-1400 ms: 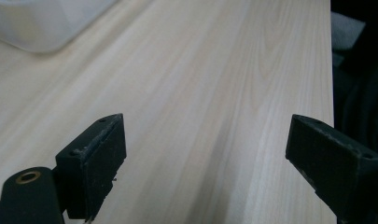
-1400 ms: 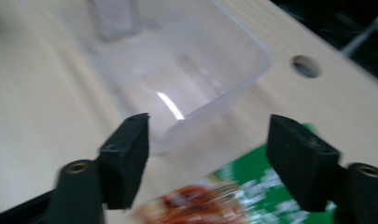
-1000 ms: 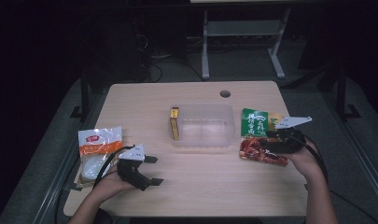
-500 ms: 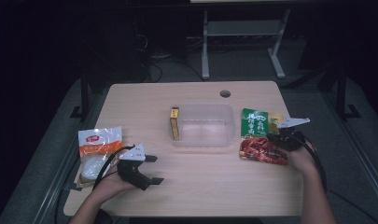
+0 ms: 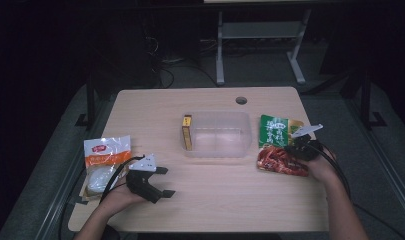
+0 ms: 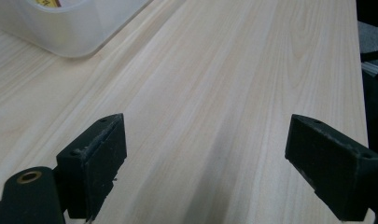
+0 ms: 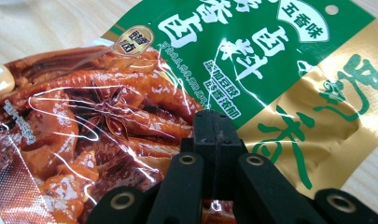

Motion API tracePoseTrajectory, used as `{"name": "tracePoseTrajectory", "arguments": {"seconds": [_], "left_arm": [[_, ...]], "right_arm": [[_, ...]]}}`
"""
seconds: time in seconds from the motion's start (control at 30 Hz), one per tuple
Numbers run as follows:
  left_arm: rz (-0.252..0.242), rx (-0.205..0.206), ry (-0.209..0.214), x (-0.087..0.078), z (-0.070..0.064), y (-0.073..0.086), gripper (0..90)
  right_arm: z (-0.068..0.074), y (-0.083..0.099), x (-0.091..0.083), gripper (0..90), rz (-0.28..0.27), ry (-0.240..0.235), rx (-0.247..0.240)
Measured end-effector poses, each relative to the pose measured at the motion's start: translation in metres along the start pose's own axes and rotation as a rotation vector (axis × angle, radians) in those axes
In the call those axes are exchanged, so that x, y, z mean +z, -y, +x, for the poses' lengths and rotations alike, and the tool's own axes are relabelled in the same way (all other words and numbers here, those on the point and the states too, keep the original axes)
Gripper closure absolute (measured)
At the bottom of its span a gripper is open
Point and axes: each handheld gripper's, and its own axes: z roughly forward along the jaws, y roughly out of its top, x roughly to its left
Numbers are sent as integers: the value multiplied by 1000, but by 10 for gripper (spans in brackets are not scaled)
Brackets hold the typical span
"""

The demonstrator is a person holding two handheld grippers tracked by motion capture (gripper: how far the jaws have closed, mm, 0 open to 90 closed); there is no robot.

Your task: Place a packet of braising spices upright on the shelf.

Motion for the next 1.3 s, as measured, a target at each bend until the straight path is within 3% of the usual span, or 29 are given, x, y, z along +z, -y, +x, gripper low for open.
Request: {"name": "tracePoseTrajectory", "arguments": {"seconds": [0.2, 0.53, 0.73, 1.13, 1.3], "left_arm": [[7, 8, -14, 1, -4, -2, 120], [10, 9, -12, 0, -11, 2, 120], [21, 27, 6, 3, -15, 2, 120], [6, 34, 20, 2, -18, 0, 121], [16, 37, 17, 2, -18, 1, 120]], "right_arm": [[8, 3, -4, 900, 12, -26, -40], [46, 17, -26, 900, 58, -50, -129], [54, 23, -31, 900, 63, -75, -120], [59, 17, -30, 900, 113, -48, -117], [65, 19, -32, 900, 96, -95, -131]]}}
